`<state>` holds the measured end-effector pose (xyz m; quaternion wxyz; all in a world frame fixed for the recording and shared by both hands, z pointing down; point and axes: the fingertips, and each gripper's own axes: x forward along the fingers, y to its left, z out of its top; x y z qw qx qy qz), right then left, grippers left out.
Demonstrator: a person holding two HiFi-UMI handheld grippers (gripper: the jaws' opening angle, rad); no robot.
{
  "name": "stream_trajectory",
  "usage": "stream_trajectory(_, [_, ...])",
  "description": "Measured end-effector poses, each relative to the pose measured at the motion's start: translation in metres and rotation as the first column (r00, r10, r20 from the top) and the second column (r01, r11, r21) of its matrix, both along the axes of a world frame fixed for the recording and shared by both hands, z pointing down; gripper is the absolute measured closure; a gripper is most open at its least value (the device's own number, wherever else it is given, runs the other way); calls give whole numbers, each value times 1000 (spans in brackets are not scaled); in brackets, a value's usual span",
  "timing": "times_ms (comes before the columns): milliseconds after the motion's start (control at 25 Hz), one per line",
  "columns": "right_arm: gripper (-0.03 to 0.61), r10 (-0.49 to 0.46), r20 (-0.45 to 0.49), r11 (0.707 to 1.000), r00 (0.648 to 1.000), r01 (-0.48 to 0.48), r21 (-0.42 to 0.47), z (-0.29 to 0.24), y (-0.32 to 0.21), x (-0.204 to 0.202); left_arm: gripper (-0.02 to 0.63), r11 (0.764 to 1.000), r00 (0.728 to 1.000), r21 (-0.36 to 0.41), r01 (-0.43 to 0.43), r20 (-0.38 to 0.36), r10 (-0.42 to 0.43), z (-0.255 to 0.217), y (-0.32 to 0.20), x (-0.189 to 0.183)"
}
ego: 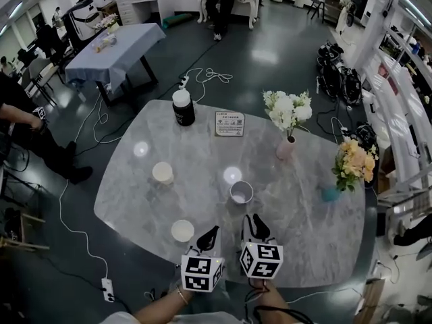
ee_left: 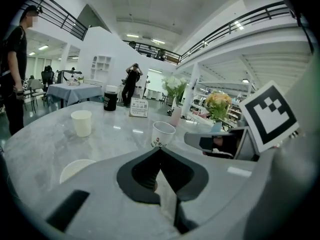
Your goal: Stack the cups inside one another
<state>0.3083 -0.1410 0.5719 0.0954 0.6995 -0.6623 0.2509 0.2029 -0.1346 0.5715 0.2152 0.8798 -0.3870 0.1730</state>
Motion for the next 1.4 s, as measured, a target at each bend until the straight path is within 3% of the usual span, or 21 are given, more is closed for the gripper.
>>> stream_trajectory(680, [338,-172,-16,985,985,172,-15,44,-50,-6,611,996,998,-70,58,33,-55,50,-15,12])
stream_trajectory(1400, [321,-269,-63,962,961,271,26,53,-85,-8,611,991,996,-106,85,44,-81,71,-32,16])
